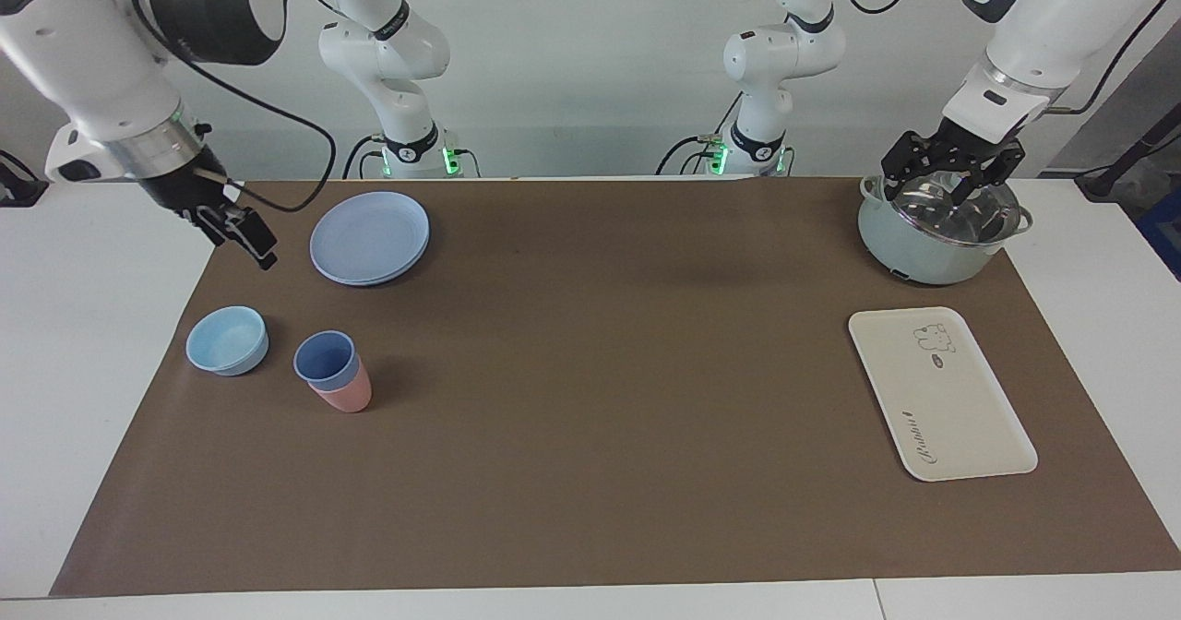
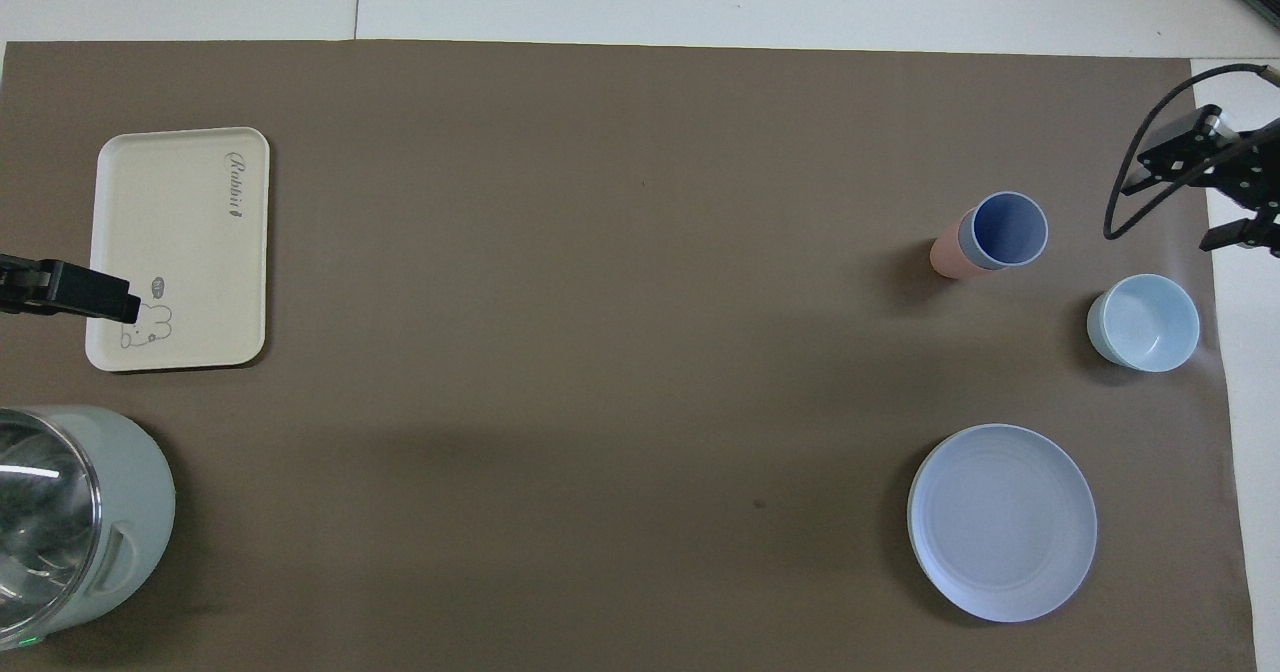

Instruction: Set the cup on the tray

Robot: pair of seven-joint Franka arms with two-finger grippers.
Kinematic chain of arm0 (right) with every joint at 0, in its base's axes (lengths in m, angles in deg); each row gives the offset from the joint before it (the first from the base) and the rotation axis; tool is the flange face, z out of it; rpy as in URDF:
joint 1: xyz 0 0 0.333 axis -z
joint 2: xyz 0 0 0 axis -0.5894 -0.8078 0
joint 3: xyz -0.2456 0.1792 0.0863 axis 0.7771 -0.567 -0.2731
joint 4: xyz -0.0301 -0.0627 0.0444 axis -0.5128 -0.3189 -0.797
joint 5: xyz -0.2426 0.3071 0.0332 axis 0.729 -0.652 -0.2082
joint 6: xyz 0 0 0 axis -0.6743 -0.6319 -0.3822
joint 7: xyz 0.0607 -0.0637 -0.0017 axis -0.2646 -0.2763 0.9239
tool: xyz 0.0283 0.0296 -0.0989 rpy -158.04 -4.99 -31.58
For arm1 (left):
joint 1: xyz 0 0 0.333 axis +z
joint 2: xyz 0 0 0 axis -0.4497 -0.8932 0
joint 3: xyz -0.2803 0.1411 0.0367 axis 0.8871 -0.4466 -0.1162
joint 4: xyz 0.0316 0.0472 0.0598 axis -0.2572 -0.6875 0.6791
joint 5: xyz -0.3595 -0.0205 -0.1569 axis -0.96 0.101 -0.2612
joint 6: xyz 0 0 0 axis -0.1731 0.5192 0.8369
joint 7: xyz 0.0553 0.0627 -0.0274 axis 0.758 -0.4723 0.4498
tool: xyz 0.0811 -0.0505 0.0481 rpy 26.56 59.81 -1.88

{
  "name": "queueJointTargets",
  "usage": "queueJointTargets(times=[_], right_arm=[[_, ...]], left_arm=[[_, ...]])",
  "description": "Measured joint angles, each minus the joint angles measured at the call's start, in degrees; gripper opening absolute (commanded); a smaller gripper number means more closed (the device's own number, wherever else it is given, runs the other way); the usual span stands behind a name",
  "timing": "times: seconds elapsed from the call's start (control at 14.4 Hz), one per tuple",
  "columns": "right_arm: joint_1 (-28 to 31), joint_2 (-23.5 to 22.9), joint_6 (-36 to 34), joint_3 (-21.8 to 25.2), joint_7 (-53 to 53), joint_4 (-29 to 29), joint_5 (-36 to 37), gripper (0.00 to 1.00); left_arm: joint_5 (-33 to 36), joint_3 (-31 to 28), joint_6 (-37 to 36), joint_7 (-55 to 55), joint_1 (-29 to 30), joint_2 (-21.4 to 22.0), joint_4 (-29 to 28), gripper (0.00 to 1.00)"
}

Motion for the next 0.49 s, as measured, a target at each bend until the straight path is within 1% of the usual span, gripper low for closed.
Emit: queueJointTargets(times=[0.21, 0.35, 0.49], right_arm=[[2.16, -9.76, 0.56, 0.01, -6.05, 8.14, -4.13, 0.88], [3.15, -14.49, 3.15, 0.01, -8.87, 10.55, -7.31, 0.88], [3.6, -17.99, 5.08, 0.01, -9.92, 11.25, -10.21, 0.88]], left_arm=[[0.0, 0.0, -0.01, 0.0, 0.0, 0.0, 0.0, 1.0], [0.0, 0.0, -0.02, 0.0, 0.0, 0.0, 0.0, 1.0], [0.0, 0.0, -0.02, 0.0, 0.0, 0.0, 0.0, 1.0]])
